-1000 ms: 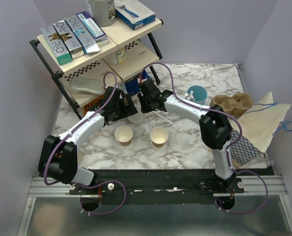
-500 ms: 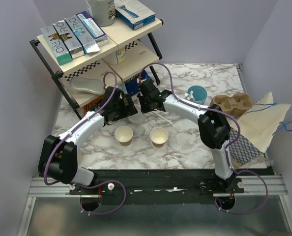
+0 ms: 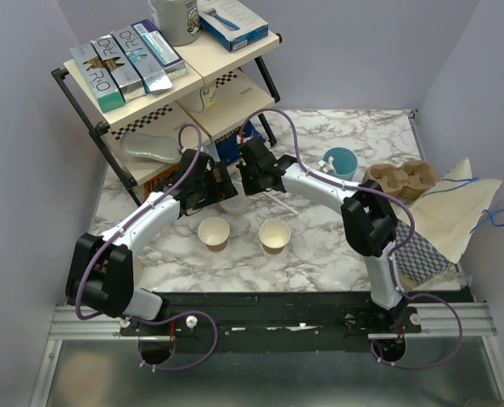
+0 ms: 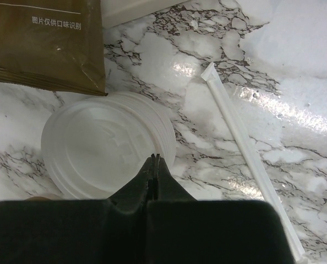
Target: Pack the takeout coffee
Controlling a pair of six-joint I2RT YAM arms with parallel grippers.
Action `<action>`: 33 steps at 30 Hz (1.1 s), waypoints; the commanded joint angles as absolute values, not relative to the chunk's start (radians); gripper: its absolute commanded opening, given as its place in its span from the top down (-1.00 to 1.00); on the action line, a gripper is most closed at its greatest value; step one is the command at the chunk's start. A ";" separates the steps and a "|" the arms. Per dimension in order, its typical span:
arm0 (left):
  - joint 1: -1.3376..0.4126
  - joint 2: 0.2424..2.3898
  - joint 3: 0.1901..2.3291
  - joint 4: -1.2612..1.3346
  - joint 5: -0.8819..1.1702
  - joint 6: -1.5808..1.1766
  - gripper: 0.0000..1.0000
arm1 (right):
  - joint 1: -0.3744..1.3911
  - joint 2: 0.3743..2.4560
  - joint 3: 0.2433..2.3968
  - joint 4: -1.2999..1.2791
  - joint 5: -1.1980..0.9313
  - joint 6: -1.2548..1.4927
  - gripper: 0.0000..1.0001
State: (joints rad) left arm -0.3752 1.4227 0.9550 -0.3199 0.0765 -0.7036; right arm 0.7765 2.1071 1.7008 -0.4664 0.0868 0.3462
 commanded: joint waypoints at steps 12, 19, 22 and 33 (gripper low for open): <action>-0.360 1.255 0.939 -0.334 0.113 -0.752 -0.98 | 0.770 1.919 1.606 -0.430 0.086 0.370 0.99; -0.368 1.171 0.913 -0.344 0.173 -0.761 -0.98 | 0.770 1.780 1.517 -0.423 0.009 0.379 0.99; -0.368 1.118 0.885 -0.334 0.176 -0.775 -0.97 | 0.770 1.703 1.459 -0.422 -0.046 0.396 0.99; -0.380 0.980 0.743 -0.126 0.492 -0.902 -0.67 | 0.770 1.505 1.298 -0.339 -0.284 0.423 0.99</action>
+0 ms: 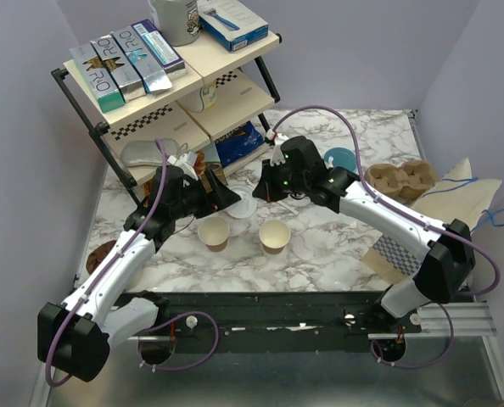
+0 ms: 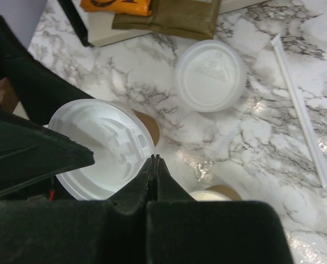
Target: Pack the takeout coffee
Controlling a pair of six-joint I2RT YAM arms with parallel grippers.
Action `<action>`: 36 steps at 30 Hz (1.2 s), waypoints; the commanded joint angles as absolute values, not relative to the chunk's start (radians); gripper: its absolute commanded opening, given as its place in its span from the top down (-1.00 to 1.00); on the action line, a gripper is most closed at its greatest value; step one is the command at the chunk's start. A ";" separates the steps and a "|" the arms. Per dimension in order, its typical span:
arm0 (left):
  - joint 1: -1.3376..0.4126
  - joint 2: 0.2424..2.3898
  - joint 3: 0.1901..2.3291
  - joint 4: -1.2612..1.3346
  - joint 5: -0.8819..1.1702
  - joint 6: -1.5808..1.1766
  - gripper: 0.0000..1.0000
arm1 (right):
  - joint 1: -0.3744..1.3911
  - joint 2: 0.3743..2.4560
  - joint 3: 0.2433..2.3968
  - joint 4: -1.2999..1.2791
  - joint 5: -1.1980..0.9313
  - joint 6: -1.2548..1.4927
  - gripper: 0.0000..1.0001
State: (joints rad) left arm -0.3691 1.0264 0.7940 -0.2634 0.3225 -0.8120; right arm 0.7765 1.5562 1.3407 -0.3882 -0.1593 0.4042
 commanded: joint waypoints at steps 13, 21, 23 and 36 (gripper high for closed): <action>-0.396 0.928 0.687 -0.120 0.454 -1.041 0.48 | 0.773 1.433 1.210 -0.287 -0.373 0.359 0.94; -0.396 0.936 0.693 -0.178 0.494 -1.172 0.67 | 0.773 1.338 1.126 -0.178 -0.426 0.101 0.27; -0.396 0.942 0.689 -0.190 0.557 -1.218 0.67 | 0.776 1.242 1.004 -0.018 -0.458 -0.033 0.03; -0.396 0.864 0.727 -0.351 0.552 -1.448 0.77 | 0.811 0.922 0.664 0.167 -0.718 -0.801 -0.50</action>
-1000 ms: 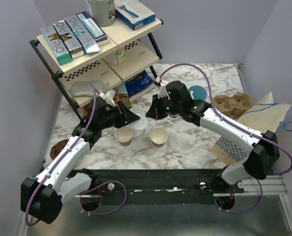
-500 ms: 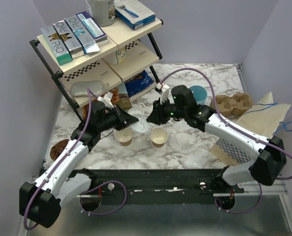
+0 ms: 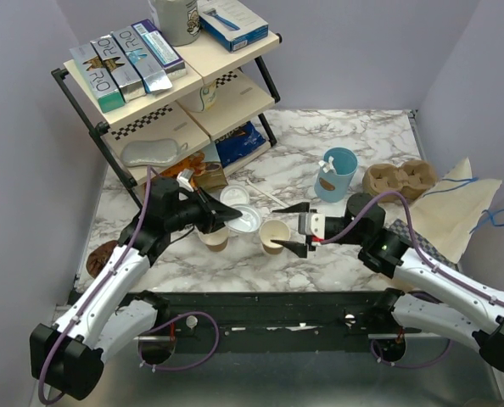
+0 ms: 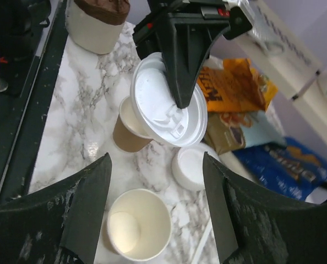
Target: Pack the takeout coffee
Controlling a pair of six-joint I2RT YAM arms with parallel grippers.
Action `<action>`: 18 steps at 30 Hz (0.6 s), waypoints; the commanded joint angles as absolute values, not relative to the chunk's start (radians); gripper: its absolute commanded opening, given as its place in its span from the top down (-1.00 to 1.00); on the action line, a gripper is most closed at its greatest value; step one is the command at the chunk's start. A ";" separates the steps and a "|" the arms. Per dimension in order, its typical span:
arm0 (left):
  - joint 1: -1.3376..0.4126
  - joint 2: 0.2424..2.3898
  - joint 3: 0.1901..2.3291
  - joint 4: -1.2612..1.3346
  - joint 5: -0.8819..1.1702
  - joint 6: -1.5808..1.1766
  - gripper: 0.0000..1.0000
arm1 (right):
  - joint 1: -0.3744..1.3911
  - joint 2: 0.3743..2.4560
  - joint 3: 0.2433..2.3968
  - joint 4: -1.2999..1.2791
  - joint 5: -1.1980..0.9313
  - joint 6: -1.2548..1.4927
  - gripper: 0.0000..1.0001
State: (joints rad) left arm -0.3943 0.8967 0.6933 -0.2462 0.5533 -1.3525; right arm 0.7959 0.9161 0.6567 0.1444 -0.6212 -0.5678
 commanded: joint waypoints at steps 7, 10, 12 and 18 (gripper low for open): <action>-0.397 0.815 0.687 -0.347 0.512 -1.534 0.77 | 0.906 1.051 0.793 0.040 -0.636 -0.905 -0.47; -0.397 0.801 0.689 -0.353 0.503 -1.532 0.77 | 0.949 1.104 0.822 0.026 -0.553 -0.928 -0.46; -0.397 0.793 0.701 -0.385 0.485 -1.528 0.77 | 0.965 1.143 0.857 0.005 -0.526 -0.930 -0.42; -0.397 0.811 0.701 -0.347 0.500 -1.532 0.77 | 1.019 1.178 0.850 0.089 -0.443 -0.899 -0.33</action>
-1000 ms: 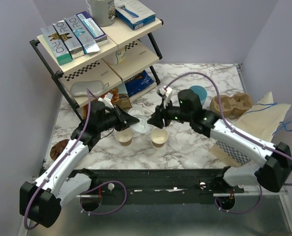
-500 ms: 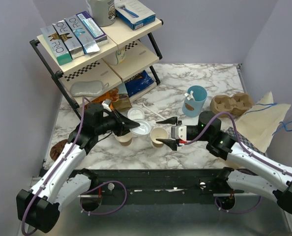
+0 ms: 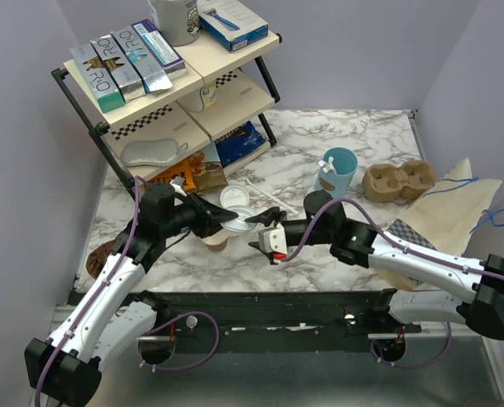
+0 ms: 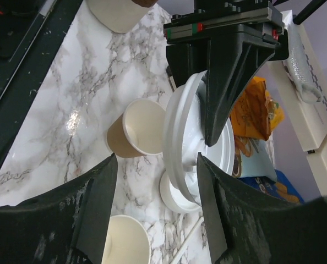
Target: Pack the takeout coffee
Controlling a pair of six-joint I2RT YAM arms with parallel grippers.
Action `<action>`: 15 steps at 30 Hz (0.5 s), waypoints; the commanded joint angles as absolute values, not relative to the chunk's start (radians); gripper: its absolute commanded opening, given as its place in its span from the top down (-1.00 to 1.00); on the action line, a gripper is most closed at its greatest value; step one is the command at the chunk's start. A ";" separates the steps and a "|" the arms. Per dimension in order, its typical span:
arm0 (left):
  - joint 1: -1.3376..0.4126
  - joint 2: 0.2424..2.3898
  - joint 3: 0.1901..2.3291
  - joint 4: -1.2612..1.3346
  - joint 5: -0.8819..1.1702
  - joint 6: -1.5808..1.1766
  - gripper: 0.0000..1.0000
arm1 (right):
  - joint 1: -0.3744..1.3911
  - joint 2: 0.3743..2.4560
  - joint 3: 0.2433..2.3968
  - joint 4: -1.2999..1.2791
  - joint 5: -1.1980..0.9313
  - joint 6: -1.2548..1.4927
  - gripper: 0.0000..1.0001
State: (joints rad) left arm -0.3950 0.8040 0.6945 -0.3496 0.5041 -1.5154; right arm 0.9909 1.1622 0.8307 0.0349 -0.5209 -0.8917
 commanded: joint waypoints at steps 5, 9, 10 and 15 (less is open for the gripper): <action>-0.399 0.830 0.700 -0.335 0.503 -1.523 0.76 | 1.028 1.221 0.894 0.090 -0.416 -0.861 0.01; -0.399 0.833 0.695 -0.322 0.514 -1.514 0.52 | 1.028 1.221 0.899 0.120 -0.368 -0.809 0.36; -0.399 0.830 0.696 -0.324 0.511 -1.508 0.49 | 1.028 1.220 0.900 0.118 -0.362 -0.789 0.40; -0.400 0.827 0.724 -0.307 0.528 -1.453 -0.48 | 1.029 1.206 0.893 0.133 -0.336 -0.643 0.63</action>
